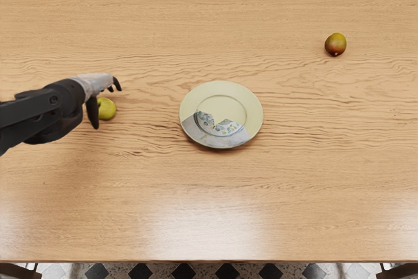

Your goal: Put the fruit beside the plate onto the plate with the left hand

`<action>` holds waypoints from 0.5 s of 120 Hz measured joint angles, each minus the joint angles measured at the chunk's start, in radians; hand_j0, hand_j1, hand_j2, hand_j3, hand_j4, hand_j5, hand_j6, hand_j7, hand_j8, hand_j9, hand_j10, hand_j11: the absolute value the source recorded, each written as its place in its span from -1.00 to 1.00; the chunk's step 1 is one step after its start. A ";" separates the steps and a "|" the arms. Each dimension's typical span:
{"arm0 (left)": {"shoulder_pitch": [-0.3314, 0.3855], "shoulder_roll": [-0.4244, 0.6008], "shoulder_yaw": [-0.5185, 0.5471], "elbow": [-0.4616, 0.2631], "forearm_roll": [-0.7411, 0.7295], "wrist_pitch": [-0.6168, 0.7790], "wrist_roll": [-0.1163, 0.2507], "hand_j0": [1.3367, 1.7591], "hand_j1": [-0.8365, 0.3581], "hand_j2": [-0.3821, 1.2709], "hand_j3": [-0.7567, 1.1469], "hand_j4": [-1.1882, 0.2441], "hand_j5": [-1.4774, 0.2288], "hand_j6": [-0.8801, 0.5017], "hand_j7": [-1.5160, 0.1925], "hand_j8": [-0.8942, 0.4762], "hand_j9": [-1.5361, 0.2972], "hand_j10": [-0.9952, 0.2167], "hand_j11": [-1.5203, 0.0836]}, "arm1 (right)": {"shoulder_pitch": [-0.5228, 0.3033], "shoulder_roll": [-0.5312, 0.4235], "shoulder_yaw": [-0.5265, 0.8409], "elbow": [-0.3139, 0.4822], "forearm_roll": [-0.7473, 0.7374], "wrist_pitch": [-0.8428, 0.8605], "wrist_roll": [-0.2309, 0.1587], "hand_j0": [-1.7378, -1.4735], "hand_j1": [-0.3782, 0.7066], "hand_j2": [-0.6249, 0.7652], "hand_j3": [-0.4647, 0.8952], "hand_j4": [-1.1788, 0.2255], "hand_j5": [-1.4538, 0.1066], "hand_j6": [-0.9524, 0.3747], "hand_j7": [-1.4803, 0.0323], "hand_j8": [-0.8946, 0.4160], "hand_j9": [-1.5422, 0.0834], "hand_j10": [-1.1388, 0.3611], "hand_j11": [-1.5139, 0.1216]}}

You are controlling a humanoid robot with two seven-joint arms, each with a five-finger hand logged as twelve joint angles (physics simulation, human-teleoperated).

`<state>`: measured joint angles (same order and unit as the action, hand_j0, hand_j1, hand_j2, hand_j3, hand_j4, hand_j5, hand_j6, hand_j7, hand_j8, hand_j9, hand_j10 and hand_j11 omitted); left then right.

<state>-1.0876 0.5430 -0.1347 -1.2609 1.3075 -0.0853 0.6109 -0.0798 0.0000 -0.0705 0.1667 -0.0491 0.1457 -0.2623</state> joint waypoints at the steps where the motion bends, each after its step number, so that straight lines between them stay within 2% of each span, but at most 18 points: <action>1: 0.000 0.000 0.001 -0.001 0.000 0.002 0.000 0.52 0.41 -0.46 -0.20 0.25 0.29 -0.15 0.33 -0.12 0.27 0.16 0.43 | 0.000 0.000 0.000 0.000 0.000 0.000 0.000 -0.40 -0.95 -0.10 -0.32 0.68 0.86 0.44 0.96 0.37 0.90 0.52 0.85; 60: 0.011 0.007 0.025 -0.011 0.000 0.044 0.000 0.52 0.30 -0.45 -0.20 0.17 0.21 -0.23 0.25 -0.21 0.19 0.07 0.34 | -0.002 0.000 0.000 0.000 0.000 0.000 0.000 -0.40 -0.95 -0.10 -0.32 0.68 0.86 0.44 0.96 0.37 0.90 0.52 0.85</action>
<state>-1.0768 0.5496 -0.1096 -1.2723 1.3076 -0.0410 0.6109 -0.0818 0.0000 -0.0705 0.1665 -0.0491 0.1457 -0.2623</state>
